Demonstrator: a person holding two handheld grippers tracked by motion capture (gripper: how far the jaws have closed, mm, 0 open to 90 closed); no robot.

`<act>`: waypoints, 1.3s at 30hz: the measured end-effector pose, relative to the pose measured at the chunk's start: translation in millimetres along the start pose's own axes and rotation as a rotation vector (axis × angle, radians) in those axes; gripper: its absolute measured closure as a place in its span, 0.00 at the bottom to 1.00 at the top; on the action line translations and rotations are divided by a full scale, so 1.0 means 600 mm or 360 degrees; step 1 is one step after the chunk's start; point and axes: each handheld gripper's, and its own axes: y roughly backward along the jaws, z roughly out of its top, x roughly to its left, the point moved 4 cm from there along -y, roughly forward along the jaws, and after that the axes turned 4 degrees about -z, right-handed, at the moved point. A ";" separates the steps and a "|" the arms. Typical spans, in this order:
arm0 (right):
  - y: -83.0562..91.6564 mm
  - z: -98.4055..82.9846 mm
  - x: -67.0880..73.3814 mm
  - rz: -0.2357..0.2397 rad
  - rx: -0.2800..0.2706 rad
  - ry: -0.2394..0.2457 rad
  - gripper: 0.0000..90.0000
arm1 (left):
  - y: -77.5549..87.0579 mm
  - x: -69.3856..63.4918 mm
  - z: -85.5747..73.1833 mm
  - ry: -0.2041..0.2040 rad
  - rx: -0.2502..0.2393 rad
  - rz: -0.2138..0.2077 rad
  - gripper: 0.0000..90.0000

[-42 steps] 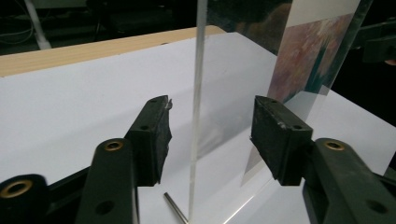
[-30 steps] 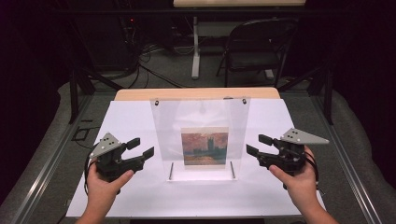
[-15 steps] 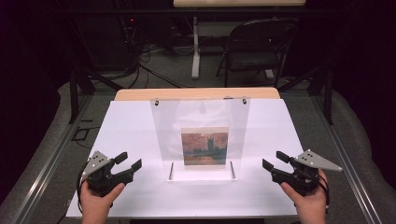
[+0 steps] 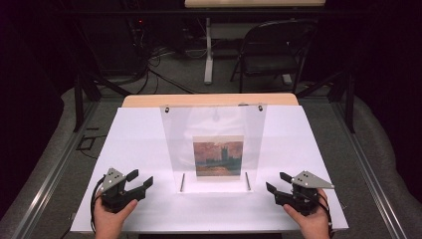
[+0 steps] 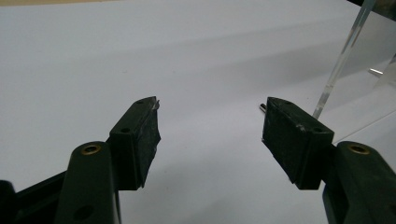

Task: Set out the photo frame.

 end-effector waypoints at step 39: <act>-0.021 -0.026 -0.013 0.0123 0.0163 -0.0131 0.41 | -0.032 -0.016 -0.019 -0.0070 0.0150 -0.0098 0.40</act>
